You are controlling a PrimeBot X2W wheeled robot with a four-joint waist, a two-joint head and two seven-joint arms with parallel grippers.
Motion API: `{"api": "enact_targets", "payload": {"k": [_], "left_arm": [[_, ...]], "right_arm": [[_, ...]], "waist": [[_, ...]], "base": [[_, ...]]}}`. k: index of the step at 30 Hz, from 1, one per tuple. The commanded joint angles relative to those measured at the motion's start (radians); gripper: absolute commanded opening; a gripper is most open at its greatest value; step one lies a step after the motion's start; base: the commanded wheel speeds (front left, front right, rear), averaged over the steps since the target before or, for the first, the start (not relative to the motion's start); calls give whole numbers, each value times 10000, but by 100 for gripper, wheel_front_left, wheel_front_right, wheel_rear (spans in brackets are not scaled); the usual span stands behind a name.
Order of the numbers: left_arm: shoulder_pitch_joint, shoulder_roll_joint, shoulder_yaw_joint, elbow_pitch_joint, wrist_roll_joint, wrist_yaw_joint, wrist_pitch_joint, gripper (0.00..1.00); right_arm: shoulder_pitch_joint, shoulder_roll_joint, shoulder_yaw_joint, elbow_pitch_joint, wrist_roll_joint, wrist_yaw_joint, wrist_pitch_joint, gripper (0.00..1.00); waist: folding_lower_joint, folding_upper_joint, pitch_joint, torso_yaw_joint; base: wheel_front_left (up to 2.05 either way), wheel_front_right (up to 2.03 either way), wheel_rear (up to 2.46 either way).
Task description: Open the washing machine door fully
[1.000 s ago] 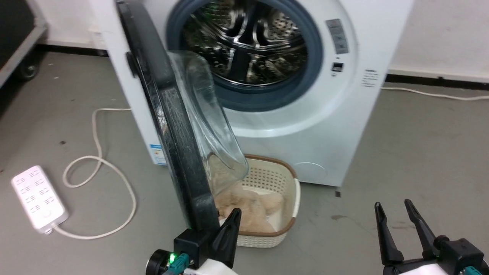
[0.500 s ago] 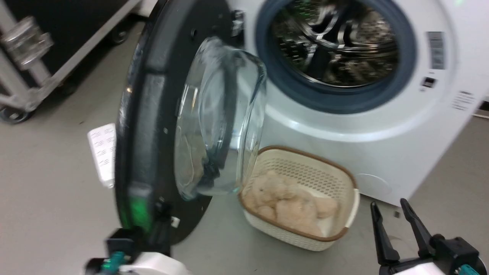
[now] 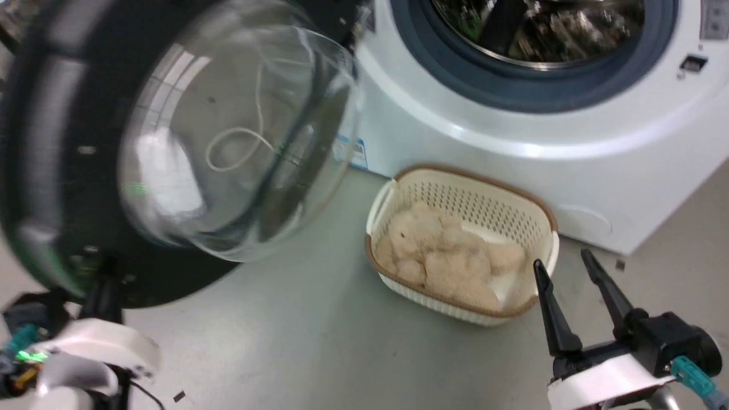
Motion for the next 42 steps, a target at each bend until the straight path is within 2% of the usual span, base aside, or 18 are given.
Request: {"api": "enact_targets", "payload": {"k": [1, 11, 15, 19, 23, 31, 41, 42], "left_arm": [[-293, 202, 207, 242, -107, -45, -53, 0], [-1872, 1789, 1408, 2691, -537, -307, -51, 0], [-2334, 2144, 1608, 3438, -619, -487, -345, 0], [-2631, 2195, 1529, 3822, -546, -646, -788, 0], [-2690, 2042, 1337, 3698, -264, -676, -1291, 0], [-1829, 983, 596, 1716, 188, -835, -1581, 0], [151, -738, -971, -605, 520, -304, -1313, 0], [151, -738, -971, -605, 520, -304, -1313, 0]], "right_arm": [[-162, 16, -6, -139, -63, 8, 54, 100], [-399, 16, -170, -638, -296, 8, 314, 100], [-385, 16, -213, -639, -307, 8, 312, 100], [-396, 16, -261, -560, -263, 8, 268, 100], [-397, 15, -344, -383, -283, 8, 96, 100], [-184, 5, -953, -76, -337, 8, -299, 100], [256, 14, -1119, -42, -42, 8, -430, 100], [256, 14, -1119, -42, -42, 8, -430, 100]], "waist": [[-1, 0, 430, -325], [-1, 0, 1149, -908], [-1, 0, 1184, -1017], [-1, 0, 1072, -1069], [-1, 0, 757, -1119], [-1, 0, -396, -1622], [-1, 0, -1508, -2767], [-1, 0, -1508, -2767]], "base": [[0, 0, 0], [0, 0, 0], [0, 0, 0], [0, 0, 0], [0, 0, 0], [0, 0, 0], [0, 0, 0], [0, 0, 0]]}}
